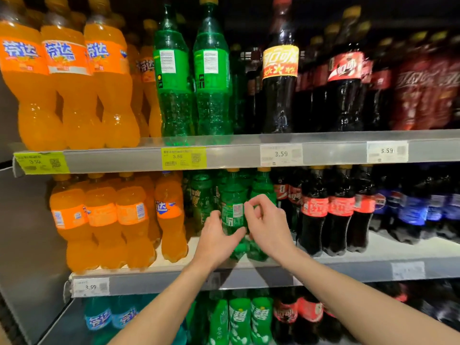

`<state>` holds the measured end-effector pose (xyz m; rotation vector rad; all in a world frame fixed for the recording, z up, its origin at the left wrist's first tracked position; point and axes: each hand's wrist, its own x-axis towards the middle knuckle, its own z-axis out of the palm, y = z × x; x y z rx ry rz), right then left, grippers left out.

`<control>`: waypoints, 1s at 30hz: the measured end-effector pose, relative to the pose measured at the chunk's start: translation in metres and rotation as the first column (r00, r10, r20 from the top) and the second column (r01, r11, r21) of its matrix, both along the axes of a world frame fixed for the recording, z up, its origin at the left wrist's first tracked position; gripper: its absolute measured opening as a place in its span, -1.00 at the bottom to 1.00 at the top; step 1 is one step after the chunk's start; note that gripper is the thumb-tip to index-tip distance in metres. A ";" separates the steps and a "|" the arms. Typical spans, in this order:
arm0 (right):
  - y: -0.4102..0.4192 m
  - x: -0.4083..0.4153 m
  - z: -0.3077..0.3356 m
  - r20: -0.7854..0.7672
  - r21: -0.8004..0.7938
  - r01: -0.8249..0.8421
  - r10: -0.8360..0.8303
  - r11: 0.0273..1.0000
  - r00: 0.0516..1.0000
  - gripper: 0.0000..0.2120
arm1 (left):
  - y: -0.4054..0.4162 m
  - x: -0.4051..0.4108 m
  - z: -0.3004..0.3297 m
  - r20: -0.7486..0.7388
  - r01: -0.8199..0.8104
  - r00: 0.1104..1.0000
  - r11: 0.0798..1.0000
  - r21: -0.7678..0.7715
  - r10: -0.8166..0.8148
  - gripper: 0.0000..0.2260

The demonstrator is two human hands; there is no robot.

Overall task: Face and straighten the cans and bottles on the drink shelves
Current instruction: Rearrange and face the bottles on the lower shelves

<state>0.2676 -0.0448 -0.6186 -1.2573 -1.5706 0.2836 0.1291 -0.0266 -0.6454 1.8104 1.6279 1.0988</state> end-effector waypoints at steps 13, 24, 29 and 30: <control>0.001 -0.028 -0.025 0.122 -0.236 -0.075 0.106 0.969 0.987 -0.68 | -0.003 -0.031 -0.012 0.010 -0.244 0.970 0.967 0.078 0.244 -0.54; 0.024 -0.059 -0.042 0.150 -0.361 0.045 0.011 0.931 0.989 -0.66 | -0.003 -0.034 -0.022 -0.056 -0.288 0.951 0.939 0.189 0.303 -0.56; 0.047 -0.078 -0.052 0.069 -0.427 0.125 -0.105 0.895 0.992 -0.61 | 0.000 -0.035 -0.028 -0.031 -0.280 0.956 0.935 0.219 0.293 -0.56; 0.050 -0.080 -0.053 0.054 -0.427 0.136 -0.125 0.894 0.991 -0.61 | 0.000 -0.035 -0.028 -0.034 -0.276 0.956 0.935 0.224 0.290 -0.56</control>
